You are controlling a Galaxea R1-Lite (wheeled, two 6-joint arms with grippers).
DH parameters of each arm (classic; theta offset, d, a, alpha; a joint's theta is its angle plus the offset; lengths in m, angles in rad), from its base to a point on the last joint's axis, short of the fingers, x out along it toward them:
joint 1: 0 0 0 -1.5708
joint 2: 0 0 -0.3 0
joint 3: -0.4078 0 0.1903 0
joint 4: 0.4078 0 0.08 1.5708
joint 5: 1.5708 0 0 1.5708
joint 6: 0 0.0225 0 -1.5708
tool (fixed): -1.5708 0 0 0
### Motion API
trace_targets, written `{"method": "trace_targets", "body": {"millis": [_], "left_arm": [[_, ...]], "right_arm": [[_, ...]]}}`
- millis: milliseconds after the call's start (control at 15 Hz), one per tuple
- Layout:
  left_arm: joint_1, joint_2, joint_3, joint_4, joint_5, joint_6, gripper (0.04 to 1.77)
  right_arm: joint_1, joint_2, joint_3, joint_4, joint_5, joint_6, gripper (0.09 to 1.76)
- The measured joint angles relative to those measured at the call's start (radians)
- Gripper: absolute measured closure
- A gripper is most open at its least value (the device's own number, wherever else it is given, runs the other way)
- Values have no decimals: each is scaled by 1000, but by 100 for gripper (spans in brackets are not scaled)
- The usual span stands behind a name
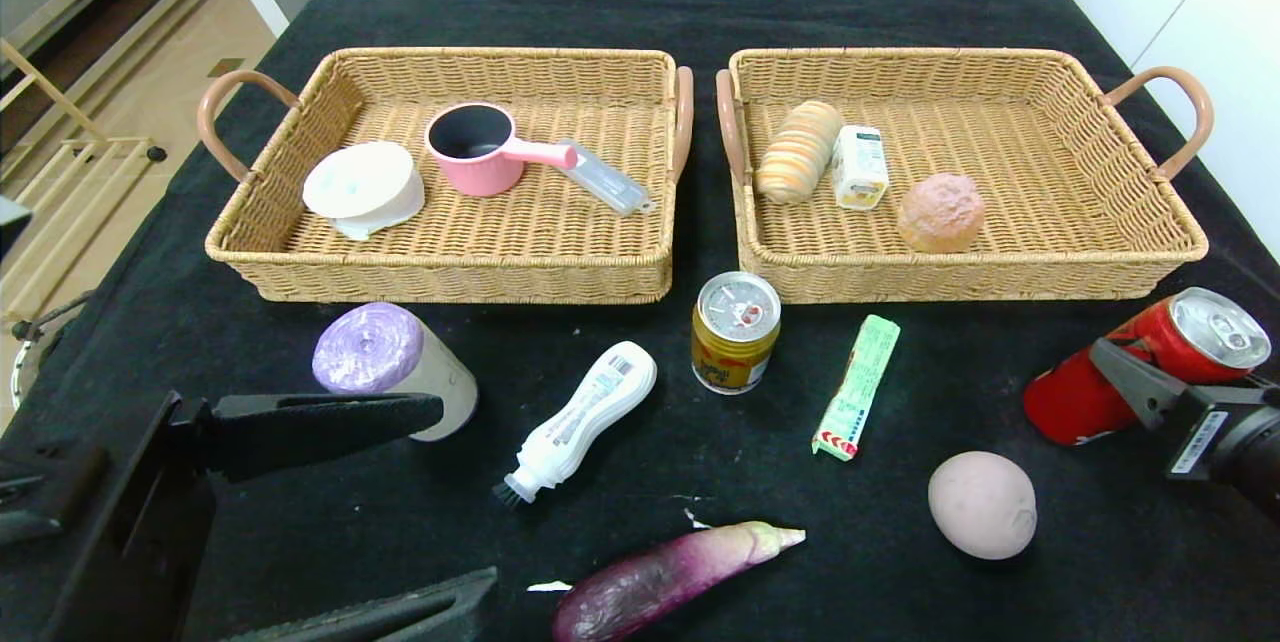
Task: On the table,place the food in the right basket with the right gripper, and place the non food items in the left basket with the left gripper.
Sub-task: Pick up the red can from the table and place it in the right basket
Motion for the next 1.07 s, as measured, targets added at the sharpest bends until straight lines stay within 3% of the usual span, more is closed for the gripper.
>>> {"method": "trace_targets", "body": {"millis": [267,667,1067], "left_arm": [[0,0,0,0,0,0,9],[2,1,1,-2,0,0,9],[13,1,0,-2,0,3,9]], "right_arm": [[2,-51,-46,103,-1,-23,84],[6,-144,-338,447,21,-24,84],[-41,12,-642,493,50,-48,84]]}}
